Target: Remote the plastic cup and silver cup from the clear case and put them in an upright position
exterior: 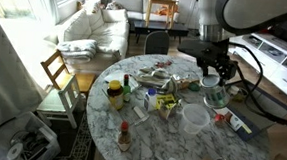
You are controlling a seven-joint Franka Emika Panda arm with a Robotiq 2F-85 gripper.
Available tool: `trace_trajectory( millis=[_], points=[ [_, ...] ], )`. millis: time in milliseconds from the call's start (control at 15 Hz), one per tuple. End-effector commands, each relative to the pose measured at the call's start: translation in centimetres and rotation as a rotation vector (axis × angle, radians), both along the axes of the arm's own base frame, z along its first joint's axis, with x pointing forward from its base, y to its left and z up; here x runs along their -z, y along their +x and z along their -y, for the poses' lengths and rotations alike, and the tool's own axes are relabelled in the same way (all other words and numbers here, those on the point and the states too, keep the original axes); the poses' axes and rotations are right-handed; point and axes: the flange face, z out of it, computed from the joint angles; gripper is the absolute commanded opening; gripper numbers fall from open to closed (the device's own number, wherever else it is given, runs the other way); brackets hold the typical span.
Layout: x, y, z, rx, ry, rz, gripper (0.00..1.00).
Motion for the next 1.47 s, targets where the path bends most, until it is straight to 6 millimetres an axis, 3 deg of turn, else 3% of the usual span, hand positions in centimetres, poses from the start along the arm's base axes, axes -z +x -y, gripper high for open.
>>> trace_trajectory(
  millis=[0, 200, 267, 667, 1000, 1400],
  points=[
    [0.2, 0.4, 0.3, 0.028, -0.004, 0.045, 0.74],
    [0.8, 0.6, 0.7, 0.057, -0.004, 0.093, 0.74],
    [0.8, 0.6, 0.7, 0.06, -0.005, 0.094, 0.49],
    [2.4, 1.3, 6.9, 0.363, -0.035, 0.071, 0.49],
    [7.7, 2.2, 11.9, 0.583, 0.012, -0.013, 0.49],
    [14.9, 3.5, 14.8, 0.854, 0.118, -0.114, 0.49]
  ],
)
